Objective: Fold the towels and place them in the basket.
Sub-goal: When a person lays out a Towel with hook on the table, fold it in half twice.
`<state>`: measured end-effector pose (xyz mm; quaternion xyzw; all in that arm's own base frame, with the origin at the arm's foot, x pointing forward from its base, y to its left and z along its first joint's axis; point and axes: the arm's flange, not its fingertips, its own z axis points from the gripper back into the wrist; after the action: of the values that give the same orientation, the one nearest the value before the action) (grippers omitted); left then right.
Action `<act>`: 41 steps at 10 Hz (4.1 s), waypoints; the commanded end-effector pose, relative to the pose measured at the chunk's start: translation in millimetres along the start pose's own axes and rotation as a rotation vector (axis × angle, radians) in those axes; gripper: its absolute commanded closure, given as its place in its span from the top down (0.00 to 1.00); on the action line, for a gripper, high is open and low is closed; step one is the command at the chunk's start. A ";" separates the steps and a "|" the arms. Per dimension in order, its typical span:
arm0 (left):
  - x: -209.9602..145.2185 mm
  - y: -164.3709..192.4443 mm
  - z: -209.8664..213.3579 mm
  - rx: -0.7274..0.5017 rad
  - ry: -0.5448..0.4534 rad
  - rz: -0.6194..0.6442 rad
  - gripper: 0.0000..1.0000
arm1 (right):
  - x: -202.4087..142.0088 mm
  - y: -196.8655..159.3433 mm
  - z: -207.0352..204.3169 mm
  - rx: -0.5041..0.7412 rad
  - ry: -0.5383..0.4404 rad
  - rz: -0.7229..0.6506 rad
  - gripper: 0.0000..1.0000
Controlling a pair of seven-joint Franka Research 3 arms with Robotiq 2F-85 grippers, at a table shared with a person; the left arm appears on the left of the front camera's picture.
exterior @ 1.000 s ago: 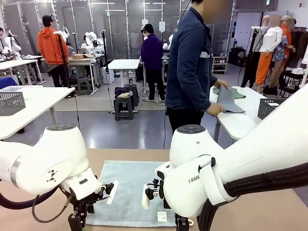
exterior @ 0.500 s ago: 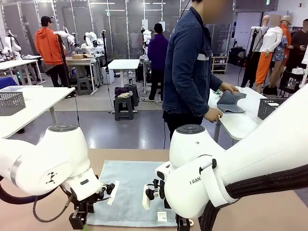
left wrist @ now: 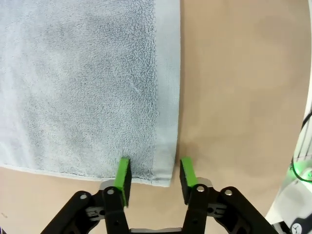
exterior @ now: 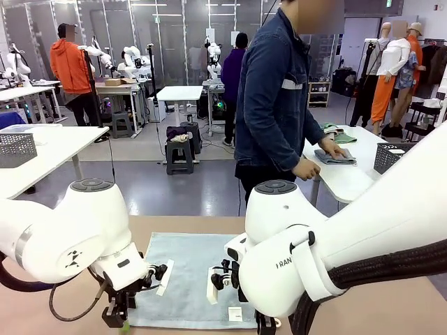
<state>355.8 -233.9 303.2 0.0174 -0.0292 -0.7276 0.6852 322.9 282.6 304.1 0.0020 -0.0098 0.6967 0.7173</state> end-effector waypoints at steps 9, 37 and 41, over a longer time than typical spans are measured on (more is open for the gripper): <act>-1.7 -4.5 -4.5 0.024 0.012 0.002 0.38 | -3.1 -11.5 -5.5 -0.036 0.007 0.013 0.38; 2.6 -1.3 -1.6 0.003 0.009 -0.020 0.03 | -3.2 -12.2 -0.3 -0.050 -0.007 0.039 0.05; 15.1 -11.4 54.4 0.084 0.028 -0.047 0.03 | 17.4 -6.4 54.4 -0.107 0.018 0.089 0.05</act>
<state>348.0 -243.9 340.5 0.0387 -0.0542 -0.7405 0.6688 331.0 295.7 342.7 -0.0296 -0.0440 0.7200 0.6920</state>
